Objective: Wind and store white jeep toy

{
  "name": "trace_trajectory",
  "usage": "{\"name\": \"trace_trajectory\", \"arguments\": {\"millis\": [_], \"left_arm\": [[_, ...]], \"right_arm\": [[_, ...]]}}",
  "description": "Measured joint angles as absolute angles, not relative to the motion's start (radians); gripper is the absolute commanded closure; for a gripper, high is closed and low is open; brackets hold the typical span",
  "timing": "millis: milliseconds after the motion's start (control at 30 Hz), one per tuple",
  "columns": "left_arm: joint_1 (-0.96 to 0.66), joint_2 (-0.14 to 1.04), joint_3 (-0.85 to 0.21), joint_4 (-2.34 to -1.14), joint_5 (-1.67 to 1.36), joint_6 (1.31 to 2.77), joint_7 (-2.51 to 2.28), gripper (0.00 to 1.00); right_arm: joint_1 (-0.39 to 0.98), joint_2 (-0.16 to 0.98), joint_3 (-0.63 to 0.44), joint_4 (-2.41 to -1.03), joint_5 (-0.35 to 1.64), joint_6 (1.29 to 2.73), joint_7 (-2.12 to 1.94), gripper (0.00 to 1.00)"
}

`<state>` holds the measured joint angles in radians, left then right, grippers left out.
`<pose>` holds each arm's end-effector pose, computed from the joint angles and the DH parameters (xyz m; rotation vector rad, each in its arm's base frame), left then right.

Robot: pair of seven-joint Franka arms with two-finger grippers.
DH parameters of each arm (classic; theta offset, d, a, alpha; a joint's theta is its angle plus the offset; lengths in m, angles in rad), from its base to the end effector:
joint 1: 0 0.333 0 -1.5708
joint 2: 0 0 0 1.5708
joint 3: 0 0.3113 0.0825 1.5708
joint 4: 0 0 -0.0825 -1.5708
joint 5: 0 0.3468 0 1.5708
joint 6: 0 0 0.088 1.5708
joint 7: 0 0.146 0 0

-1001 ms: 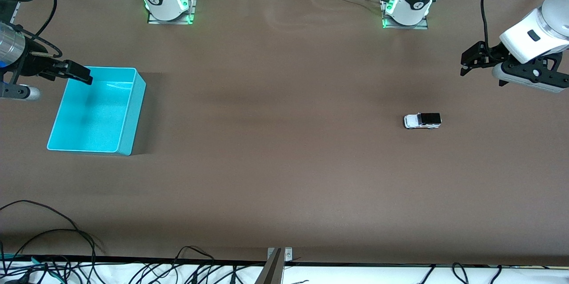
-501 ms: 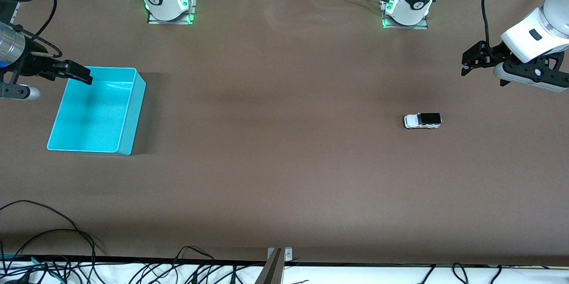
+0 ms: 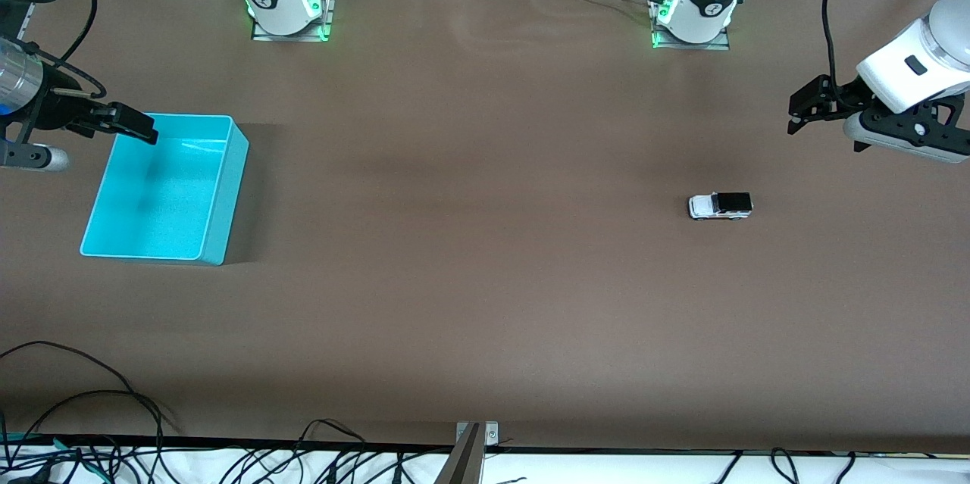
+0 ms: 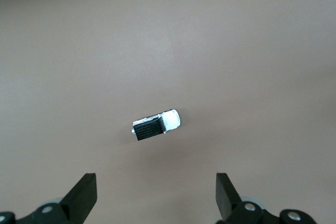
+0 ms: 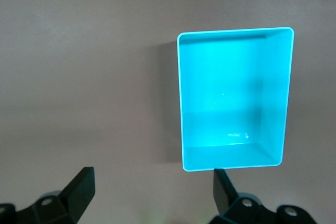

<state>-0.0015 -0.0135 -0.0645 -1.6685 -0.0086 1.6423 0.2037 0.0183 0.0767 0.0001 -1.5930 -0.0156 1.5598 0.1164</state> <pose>0.5157 -0.0355 0.5513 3.1047 -0.4201 -0.0191 0.5308 0.0075 0.5302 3.1104 -0.1515 -0.1693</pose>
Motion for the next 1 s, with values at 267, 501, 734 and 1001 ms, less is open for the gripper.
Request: {"name": "trace_trajectory", "arguments": {"millis": [267, 501, 734, 1001], "left_arm": [[-0.002, -0.012, -0.065, -1.668, -0.008, 1.642, 0.204, 0.00], [-0.003, -0.011, -0.066, -1.652, -0.008, 1.642, 0.204, 0.00], [-0.003, -0.010, -0.066, -1.649, -0.008, 1.640, 0.204, 0.00], [-0.002, -0.009, -0.066, -1.648, -0.008, 1.640, 0.204, 0.00]], "right_arm": [[0.018, 0.077, 0.000, -1.593, -0.016, 1.560, 0.116, 0.00], [0.018, 0.077, 0.000, -1.593, -0.016, 1.560, 0.116, 0.00], [0.018, 0.077, 0.000, -1.593, -0.016, 1.560, 0.116, 0.00], [0.018, 0.077, 0.000, -1.593, -0.016, 1.560, 0.116, 0.00]]}}
